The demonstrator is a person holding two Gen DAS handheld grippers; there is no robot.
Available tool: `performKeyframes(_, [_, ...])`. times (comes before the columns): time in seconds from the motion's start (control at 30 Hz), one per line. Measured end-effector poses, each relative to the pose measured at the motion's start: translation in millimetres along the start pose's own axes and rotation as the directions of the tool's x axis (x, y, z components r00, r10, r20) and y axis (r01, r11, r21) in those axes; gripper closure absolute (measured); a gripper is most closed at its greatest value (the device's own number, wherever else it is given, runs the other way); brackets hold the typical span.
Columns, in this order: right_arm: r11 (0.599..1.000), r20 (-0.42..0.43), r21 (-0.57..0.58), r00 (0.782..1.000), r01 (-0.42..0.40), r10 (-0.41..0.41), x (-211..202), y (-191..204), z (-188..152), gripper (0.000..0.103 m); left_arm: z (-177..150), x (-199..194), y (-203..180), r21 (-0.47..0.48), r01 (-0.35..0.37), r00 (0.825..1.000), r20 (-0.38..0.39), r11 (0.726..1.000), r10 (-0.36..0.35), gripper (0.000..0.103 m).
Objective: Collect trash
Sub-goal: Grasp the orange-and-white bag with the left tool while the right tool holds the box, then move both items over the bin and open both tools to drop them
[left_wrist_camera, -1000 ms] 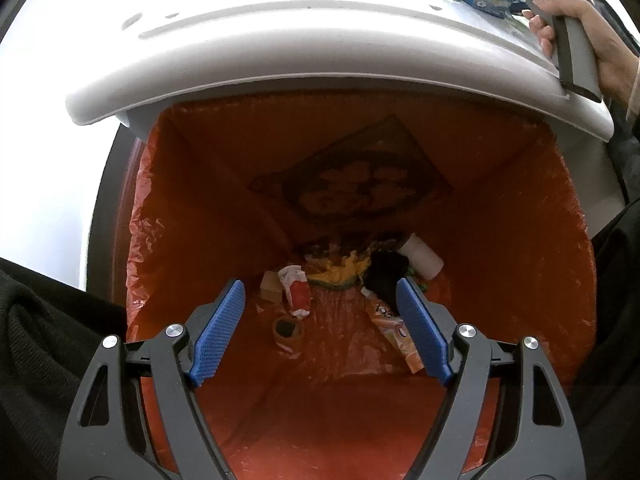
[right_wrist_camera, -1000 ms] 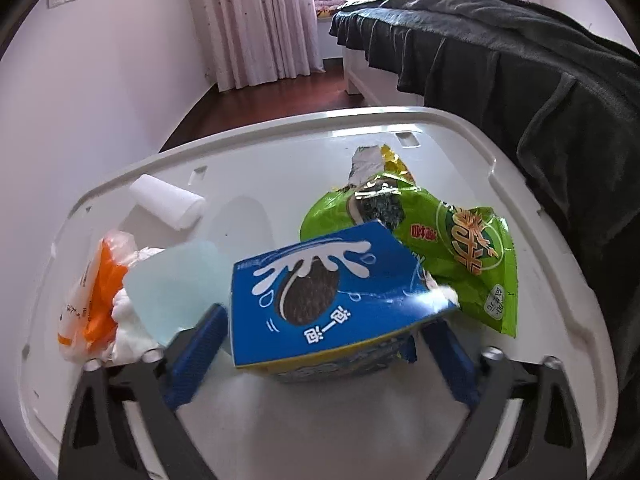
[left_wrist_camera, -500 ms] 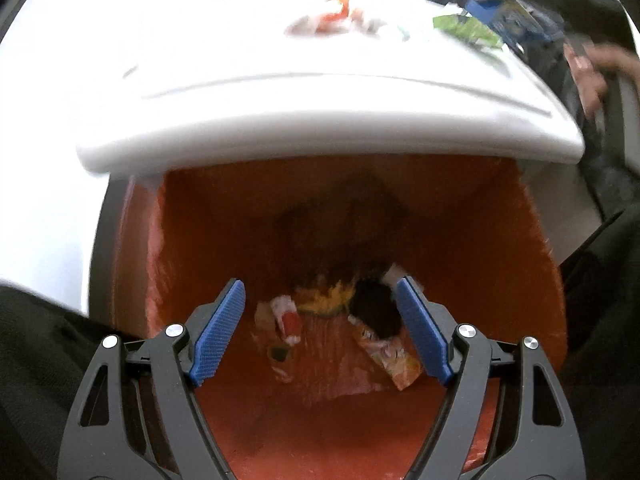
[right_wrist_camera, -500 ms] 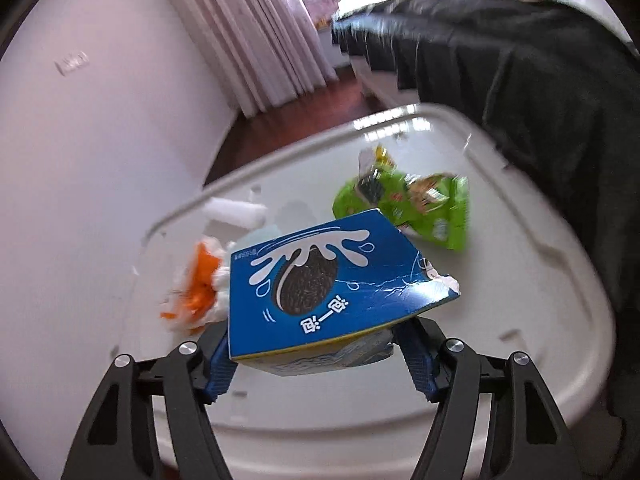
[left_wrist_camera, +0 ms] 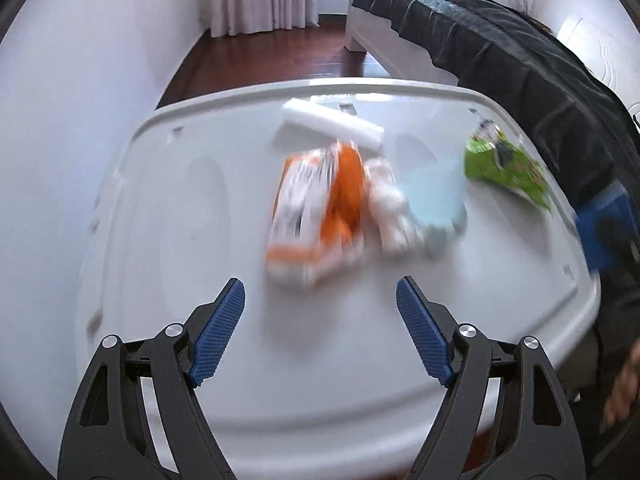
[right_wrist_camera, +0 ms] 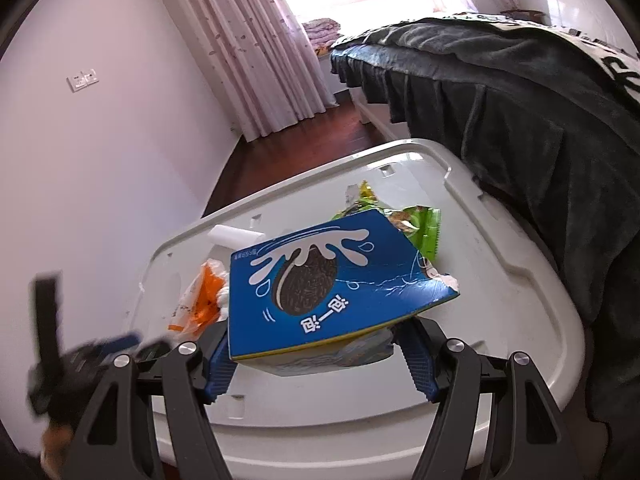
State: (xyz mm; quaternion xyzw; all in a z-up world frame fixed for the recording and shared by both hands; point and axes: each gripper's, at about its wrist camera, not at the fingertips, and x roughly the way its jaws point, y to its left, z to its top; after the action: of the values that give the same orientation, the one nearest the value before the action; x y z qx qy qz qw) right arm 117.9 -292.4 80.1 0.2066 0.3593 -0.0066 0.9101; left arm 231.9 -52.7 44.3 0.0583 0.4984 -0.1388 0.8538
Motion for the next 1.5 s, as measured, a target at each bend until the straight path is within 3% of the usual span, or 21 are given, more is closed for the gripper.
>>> performKeyframes(0.23, [1.000, -0.004, 0.003, 1.000, -0.023, 0.023, 3, 4, 3, 0.034, 33, 41, 5, -0.008, 0.014, 1.000, -0.015, 1.000, -0.014, 0.027])
performKeyframes(0.5, [1.000, -0.016, 0.005, 1.000, -0.013, 0.013, 11, 4, 4, 0.034, 33, 79, 17, -0.060, 0.019, 0.999, -0.042, 0.998, -0.022, 0.026])
performKeyframes(0.67, [1.000, -0.015, 0.002, 1.000, 0.005, -0.005, 13, 4, 2, 0.034, 31, 89, 6, 0.020, -0.072, 0.997, -0.001, 0.997, 0.072, 0.021])
performKeyframes(0.7, [1.000, -0.015, 0.002, 1.000, 0.006, -0.006, 13, 4, 1, 0.034, 30, 89, 9, 0.004, -0.060, 0.998, -0.001, 0.998, 0.060, 0.023])
performKeyframes(0.77, [1.000, -0.015, 0.002, 1.000, 0.009, -0.009, 14, 4, 2, 0.034, 26, 86, 8, 0.018, -0.090, 0.996, 0.018, 0.996, 0.089, 0.041])
performKeyframes(0.83, [1.000, -0.018, 0.006, 1.000, 0.008, -0.008, 15, 4, 2, 0.034, 21, 81, 9, 0.027, -0.129, 0.991, 0.032, 0.991, 0.128, 0.066])
performKeyframes(0.93, [1.000, -0.024, 0.010, 1.000, 0.004, -0.004, 18, 4, 2, 0.034, 12, 70, 7, 0.018, -0.199, 0.980, 0.023, 0.980, 0.199, 0.075])
performKeyframes(1.03, [1.000, -0.028, 0.001, 1.000, -0.001, 0.001, 19, 6, 1, 0.034, -5, 46, 2, 0.034, -0.285, 0.958, 0.046, 0.958, 0.283, 0.076])
performKeyframes(1.17, [0.999, -0.041, -0.022, 0.999, -0.030, 0.029, 19, 13, -3, 0.034, -39, 0, -6, 0.033, -0.322, 0.944, 0.091, 0.946, 0.318, 0.076])
performKeyframes(1.33, [0.996, -0.032, -0.061, 0.998, -0.060, 0.059, 11, 20, -14, 0.034, -83, -50, -16, 0.015, -0.296, 0.949, 0.115, 0.955, 0.292, 0.076])
performKeyframes(1.5, [0.990, -0.047, -0.090, 0.993, -0.111, 0.108, -1, 25, -39, 0.034, -145, -86, -23, -0.034, -0.223, 0.971, 0.076, 0.974, 0.225, 0.076])
